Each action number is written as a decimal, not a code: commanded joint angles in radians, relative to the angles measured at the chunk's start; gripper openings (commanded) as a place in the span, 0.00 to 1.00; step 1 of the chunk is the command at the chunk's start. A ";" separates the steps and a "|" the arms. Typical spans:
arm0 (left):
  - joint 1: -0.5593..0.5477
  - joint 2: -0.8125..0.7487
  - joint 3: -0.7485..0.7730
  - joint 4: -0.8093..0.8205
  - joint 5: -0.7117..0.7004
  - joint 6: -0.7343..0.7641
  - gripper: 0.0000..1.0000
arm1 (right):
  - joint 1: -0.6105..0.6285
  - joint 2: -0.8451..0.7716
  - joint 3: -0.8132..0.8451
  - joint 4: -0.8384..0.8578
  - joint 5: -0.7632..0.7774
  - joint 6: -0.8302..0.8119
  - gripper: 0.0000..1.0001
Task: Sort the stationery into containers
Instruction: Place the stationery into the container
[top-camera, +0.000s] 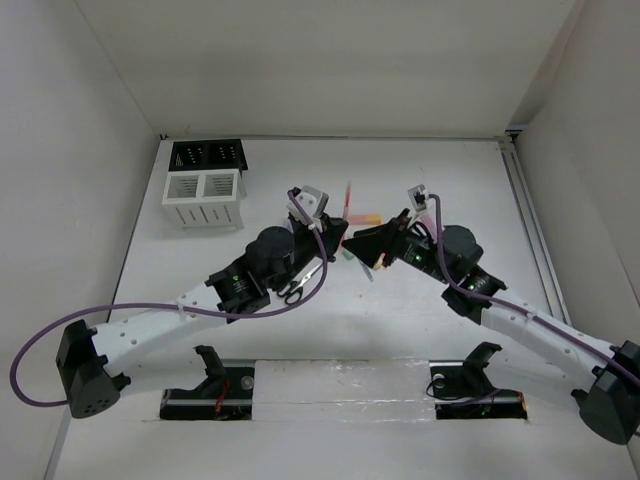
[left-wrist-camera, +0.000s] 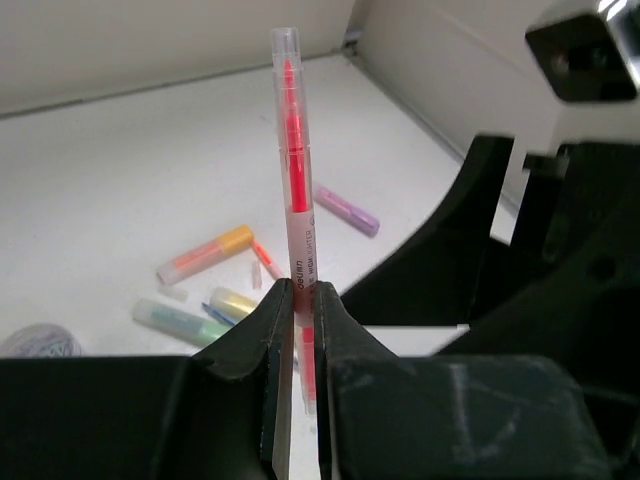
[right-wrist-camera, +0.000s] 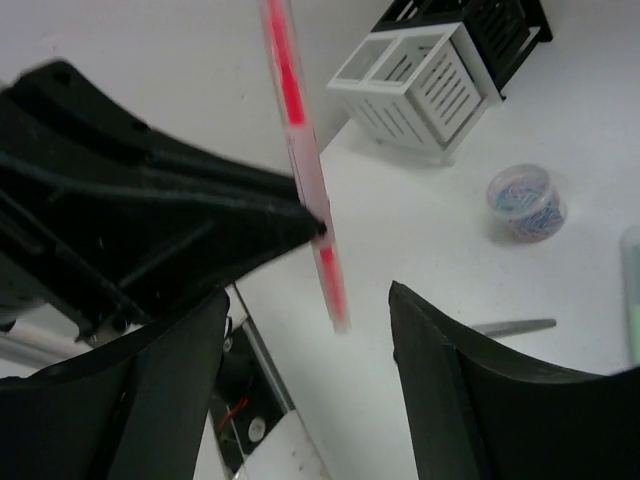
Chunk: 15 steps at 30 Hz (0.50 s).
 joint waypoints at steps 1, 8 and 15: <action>0.003 0.000 0.029 0.147 -0.046 -0.005 0.00 | -0.003 -0.050 -0.012 -0.049 -0.088 -0.021 0.72; 0.080 0.068 0.093 0.082 -0.258 -0.077 0.00 | -0.064 -0.202 -0.003 -0.165 -0.048 -0.045 0.78; 0.320 0.234 0.289 0.018 -0.444 -0.068 0.00 | -0.095 -0.308 -0.040 -0.270 0.020 -0.130 0.79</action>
